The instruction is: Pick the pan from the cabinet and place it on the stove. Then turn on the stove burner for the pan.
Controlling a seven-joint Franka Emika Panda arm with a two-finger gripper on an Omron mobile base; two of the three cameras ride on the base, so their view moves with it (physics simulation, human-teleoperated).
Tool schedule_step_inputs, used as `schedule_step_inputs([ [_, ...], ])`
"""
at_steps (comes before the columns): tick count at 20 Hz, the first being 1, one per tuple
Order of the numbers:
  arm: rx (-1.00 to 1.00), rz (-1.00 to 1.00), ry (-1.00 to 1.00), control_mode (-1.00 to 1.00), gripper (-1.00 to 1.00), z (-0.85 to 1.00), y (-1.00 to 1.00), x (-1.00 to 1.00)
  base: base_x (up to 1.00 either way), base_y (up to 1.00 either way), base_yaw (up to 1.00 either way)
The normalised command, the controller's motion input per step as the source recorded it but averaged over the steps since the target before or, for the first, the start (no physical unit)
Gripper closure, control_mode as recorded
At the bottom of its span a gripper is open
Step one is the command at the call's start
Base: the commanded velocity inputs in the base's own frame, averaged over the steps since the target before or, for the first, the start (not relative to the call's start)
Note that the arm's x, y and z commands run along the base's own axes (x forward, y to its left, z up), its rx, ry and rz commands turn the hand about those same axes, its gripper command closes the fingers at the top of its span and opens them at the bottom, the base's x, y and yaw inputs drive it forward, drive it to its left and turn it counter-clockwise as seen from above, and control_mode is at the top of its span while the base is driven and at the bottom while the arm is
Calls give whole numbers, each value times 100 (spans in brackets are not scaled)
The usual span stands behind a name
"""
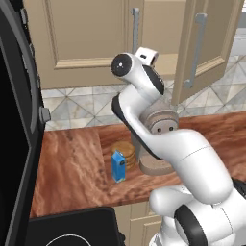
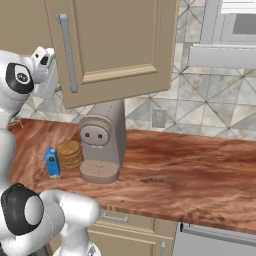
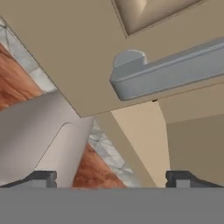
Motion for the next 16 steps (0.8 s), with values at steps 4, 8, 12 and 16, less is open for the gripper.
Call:
schedule_step_inputs([
  [4,-2,-9,8,-100,-100,-5,-29,7,0,0,0],
  [8,-1,-10,7,-100,-100,-5,-32,0,0,0,0],
  [12,0,-10,1,-100,-100,-1,-33,-26,0,0,0],
  [16,0,-10,0,-100,-100,0,-44,-49,0,0,0],
])
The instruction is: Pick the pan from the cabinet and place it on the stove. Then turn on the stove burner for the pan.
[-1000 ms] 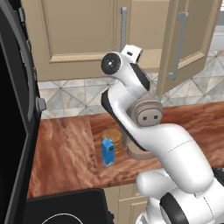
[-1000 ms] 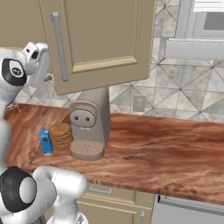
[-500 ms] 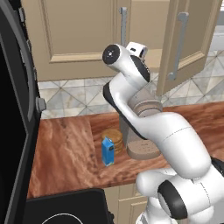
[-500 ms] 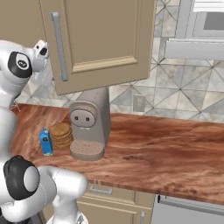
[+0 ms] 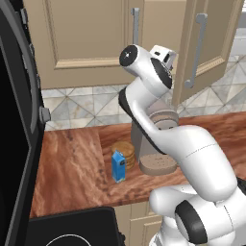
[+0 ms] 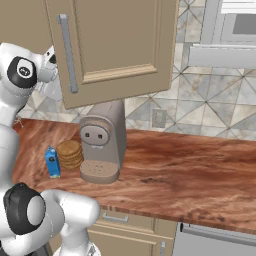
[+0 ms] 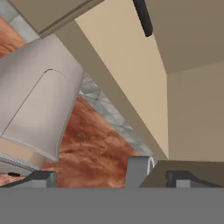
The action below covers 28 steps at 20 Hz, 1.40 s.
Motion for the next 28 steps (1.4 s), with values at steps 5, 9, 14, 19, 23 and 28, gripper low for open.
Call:
schedule_step_inputs([
  [5,0,-10,-2,-100,-100,0,-52,-63,0,0,0],
  [9,0,-10,0,-100,-100,0,-65,-49,0,0,0],
  [14,0,-11,-2,-100,-100,0,-73,-64,0,0,0],
  [19,2,-13,-5,-100,-100,0,-77,-77,0,0,0],
  [23,2,-13,-5,-100,-100,0,-71,-72,0,0,0],
  [28,2,-11,0,-100,-100,0,-66,-45,0,0,0],
])
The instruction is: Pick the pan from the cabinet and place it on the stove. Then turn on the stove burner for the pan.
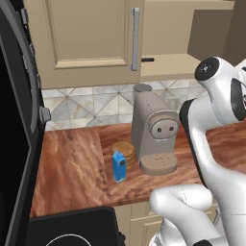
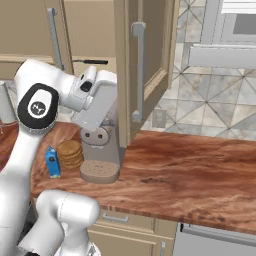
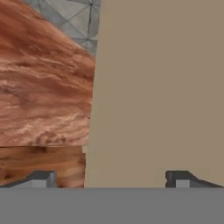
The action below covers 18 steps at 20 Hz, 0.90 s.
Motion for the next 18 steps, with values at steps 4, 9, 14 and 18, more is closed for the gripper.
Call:
schedule_step_inputs([
  [4,3,-8,0,-100,-100,0,-59,-21,0,0,0],
  [9,9,-3,0,-100,-100,-12,-53,-5,0,0,0],
  [14,8,0,-8,-100,-100,-2,11,-33,0,0,0],
  [18,9,0,-12,-100,-100,-5,73,-32,0,0,0],
])
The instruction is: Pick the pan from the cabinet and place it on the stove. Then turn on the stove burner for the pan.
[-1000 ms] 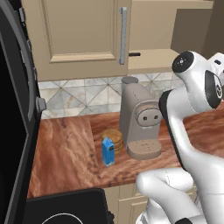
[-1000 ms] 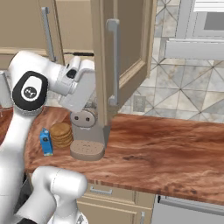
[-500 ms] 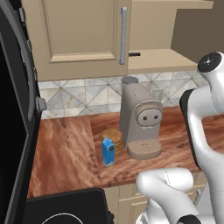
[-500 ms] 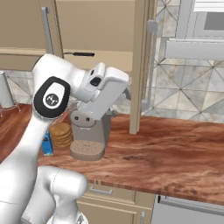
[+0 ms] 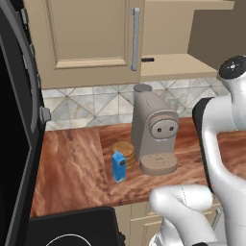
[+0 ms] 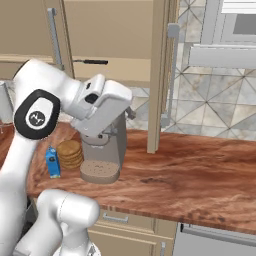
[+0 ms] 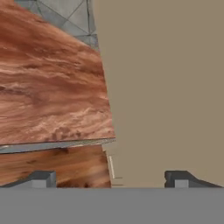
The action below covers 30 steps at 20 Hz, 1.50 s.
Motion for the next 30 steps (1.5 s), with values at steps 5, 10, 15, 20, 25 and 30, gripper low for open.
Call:
schedule_step_inputs([
  [5,10,0,-14,-100,-100,-9,99,-26,0,0,0],
  [10,14,0,-14,-100,-100,0,92,0,0,0,0],
  [15,15,1,-18,-100,-100,0,68,26,0,0,0],
  [20,17,5,-17,-100,-100,0,57,38,0,0,0],
  [25,17,10,-19,-100,-100,0,40,46,0,0,0],
  [30,14,17,-22,-100,-100,0,34,52,0,0,0],
])
